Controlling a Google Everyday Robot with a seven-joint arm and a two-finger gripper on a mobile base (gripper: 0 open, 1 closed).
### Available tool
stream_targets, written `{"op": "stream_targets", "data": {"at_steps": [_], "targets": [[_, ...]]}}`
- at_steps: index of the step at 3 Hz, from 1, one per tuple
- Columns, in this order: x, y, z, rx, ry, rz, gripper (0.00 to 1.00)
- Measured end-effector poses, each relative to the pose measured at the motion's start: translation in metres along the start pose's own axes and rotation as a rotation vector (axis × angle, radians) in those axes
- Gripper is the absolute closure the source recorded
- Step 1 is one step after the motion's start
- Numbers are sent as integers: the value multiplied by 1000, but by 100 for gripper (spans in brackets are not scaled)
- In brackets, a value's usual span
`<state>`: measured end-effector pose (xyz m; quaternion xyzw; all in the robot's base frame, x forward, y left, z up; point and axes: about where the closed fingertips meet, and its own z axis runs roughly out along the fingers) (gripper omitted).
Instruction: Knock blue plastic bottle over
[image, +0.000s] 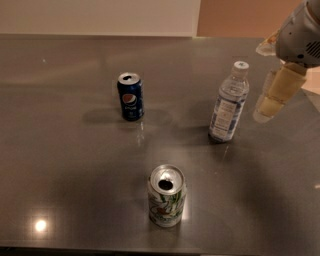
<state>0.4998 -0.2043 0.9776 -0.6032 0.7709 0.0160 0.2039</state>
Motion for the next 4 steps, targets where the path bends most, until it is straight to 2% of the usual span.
{"op": "stream_targets", "data": {"at_steps": [1,2,4], "targets": [[-4,-19,9,9,-60,22,0],[-5,-22,20,8,-140,52,0],[-2,-11,41,-38,-280,131,0]]}}
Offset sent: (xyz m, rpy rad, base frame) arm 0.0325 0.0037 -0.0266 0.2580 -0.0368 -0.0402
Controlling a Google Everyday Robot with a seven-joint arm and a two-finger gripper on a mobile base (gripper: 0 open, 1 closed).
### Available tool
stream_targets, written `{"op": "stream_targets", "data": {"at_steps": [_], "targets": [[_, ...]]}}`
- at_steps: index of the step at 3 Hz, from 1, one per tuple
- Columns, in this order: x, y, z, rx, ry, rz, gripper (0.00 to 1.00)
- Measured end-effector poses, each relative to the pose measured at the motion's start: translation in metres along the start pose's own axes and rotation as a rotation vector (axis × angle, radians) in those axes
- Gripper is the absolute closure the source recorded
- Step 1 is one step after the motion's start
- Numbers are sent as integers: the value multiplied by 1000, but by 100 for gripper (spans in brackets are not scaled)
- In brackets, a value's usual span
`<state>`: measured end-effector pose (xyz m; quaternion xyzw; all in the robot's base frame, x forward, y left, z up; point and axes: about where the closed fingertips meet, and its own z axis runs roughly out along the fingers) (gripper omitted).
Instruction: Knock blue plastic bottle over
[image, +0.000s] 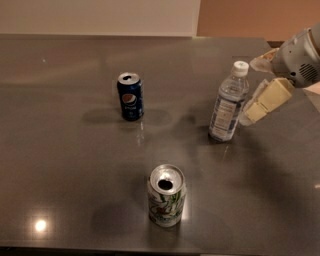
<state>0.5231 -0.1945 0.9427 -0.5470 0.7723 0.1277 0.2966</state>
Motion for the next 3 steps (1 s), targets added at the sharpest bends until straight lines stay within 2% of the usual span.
{"op": "stream_targets", "data": {"at_steps": [2,3], "targets": [[-3,6,17,-21,-103,22,0],[-6,9,23,-34,-137,19,5]]}}
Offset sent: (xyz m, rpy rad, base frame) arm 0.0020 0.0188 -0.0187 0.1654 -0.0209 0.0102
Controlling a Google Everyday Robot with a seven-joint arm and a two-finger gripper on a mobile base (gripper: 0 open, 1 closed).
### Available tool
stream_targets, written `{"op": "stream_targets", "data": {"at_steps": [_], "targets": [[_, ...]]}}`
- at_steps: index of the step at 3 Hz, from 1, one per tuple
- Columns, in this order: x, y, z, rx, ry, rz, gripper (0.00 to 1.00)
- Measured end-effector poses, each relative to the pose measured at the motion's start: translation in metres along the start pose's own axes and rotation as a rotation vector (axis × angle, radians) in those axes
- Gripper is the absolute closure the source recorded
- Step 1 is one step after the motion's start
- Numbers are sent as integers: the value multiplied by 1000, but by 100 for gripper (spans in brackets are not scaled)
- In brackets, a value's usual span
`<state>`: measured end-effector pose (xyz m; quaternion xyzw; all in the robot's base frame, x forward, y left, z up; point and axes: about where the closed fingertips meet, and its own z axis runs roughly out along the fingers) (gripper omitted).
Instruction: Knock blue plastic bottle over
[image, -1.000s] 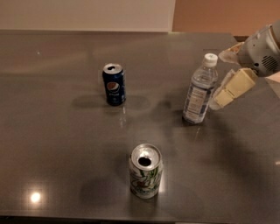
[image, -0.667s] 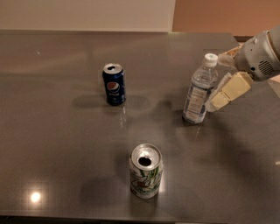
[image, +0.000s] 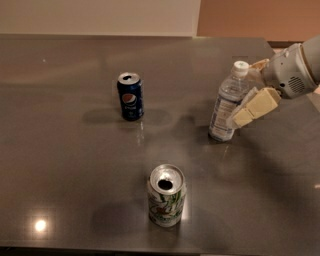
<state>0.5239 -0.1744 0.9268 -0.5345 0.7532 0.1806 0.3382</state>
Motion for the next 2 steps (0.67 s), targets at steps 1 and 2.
{"op": "stream_targets", "data": {"at_steps": [1,2], "targets": [[20,-11,-22,-13,-21,8,23],[28,-18,-45,-22,-29,0,46]]}}
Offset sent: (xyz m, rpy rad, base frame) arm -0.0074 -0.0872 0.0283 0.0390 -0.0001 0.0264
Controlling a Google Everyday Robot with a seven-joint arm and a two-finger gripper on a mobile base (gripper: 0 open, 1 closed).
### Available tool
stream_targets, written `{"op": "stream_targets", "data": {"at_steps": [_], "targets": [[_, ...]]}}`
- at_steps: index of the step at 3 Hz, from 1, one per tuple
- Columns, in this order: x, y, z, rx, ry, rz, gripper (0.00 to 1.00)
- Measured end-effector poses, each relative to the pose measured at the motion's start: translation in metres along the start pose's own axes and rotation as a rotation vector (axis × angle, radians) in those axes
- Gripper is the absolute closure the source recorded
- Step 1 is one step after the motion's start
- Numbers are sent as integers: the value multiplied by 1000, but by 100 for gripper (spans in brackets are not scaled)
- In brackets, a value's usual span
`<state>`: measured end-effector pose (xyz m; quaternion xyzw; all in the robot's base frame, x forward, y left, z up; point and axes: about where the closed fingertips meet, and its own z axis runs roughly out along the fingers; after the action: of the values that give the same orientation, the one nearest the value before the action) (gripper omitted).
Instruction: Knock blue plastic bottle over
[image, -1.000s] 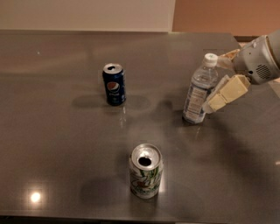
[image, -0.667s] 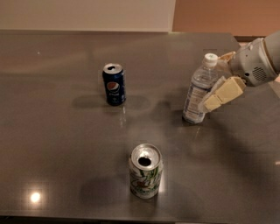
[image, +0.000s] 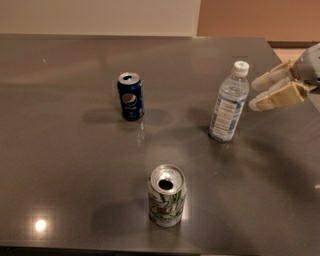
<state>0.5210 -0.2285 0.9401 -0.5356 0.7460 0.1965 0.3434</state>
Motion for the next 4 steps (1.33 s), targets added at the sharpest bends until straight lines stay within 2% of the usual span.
{"op": "stream_targets", "data": {"at_steps": [1,2,4], "targets": [[-2,0,0,-1,-1,-4,69],[-3,0,2,-3,-2,-6,70],[-5,0,5,-8,-3,-9,23]]}}
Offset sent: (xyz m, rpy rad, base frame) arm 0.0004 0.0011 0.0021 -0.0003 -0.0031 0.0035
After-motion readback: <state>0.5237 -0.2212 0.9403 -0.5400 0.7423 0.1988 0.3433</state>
